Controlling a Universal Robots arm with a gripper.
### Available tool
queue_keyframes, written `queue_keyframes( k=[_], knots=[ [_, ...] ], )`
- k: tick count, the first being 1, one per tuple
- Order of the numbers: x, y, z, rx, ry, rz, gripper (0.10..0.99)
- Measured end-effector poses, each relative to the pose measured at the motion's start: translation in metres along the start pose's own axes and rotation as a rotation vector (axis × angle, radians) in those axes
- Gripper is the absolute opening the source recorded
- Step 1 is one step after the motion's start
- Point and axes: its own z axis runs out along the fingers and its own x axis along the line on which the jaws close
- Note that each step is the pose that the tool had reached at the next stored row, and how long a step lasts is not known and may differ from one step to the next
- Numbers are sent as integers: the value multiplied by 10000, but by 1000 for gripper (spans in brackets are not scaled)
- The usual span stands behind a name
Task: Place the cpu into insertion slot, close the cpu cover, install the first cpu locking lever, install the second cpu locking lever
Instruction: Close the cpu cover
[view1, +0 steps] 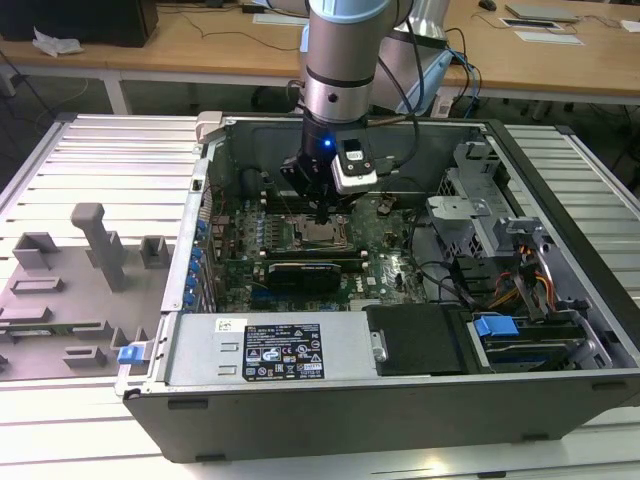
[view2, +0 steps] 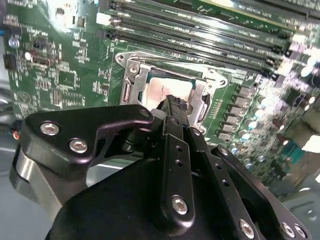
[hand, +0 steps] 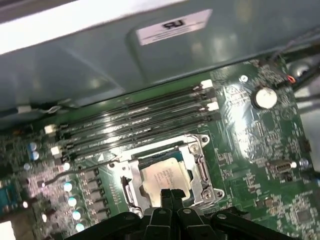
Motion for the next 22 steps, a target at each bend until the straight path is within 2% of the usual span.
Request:
queue_keyframes(
  k=[12, 16, 22],
  knots=[
    [0, 0, 13, 39, -25, -2868, 106],
    [0, 0, 30, 39, -114, -3473, 106],
    [79, -30, 63, 32, -200, -3609, 106]
  ],
)
